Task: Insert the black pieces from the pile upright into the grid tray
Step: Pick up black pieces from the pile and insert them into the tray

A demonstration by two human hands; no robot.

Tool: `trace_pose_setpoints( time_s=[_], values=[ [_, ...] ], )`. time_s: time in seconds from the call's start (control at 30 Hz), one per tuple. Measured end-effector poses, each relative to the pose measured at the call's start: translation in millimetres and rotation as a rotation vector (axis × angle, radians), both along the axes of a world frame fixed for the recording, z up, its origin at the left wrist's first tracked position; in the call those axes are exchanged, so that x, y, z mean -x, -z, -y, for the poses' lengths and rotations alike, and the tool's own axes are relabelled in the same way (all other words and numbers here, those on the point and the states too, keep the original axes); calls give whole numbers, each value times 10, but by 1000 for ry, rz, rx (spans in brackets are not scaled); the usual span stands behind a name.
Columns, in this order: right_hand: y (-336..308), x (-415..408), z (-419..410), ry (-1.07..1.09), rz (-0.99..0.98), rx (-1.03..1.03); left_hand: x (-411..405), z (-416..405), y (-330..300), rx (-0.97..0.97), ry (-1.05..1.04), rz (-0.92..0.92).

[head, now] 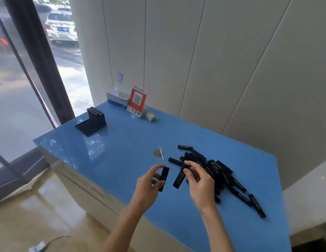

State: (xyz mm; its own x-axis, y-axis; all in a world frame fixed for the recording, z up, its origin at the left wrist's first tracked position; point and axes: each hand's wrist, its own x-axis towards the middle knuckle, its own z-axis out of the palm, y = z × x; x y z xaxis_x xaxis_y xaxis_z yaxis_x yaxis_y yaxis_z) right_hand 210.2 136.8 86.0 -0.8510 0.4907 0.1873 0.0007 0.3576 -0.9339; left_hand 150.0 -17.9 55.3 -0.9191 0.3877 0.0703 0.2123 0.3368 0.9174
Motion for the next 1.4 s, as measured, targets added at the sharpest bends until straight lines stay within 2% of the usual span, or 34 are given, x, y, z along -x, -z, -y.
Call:
trace_pose_setpoints(
  time_s=[0.57,0.87,1.07,1.2,1.4],
  values=[
    [63,1081,2075,-62,-17,99,1035,2096,-190,-126,-154,19],
    [123,1817,2357,-88,-17,83,1733,2477,-142,-156,-210,-19],
    [163,2709,2419,-97,-18,87,2600,2635,-104,-83,-266,-69],
    [160,3285,2409,-103,-1,106,3169,2648,-111,-49,-283,-40],
    [355,3832,2362,16,14,89,3744,2621,-38,-45,-289,-16]
  ],
)
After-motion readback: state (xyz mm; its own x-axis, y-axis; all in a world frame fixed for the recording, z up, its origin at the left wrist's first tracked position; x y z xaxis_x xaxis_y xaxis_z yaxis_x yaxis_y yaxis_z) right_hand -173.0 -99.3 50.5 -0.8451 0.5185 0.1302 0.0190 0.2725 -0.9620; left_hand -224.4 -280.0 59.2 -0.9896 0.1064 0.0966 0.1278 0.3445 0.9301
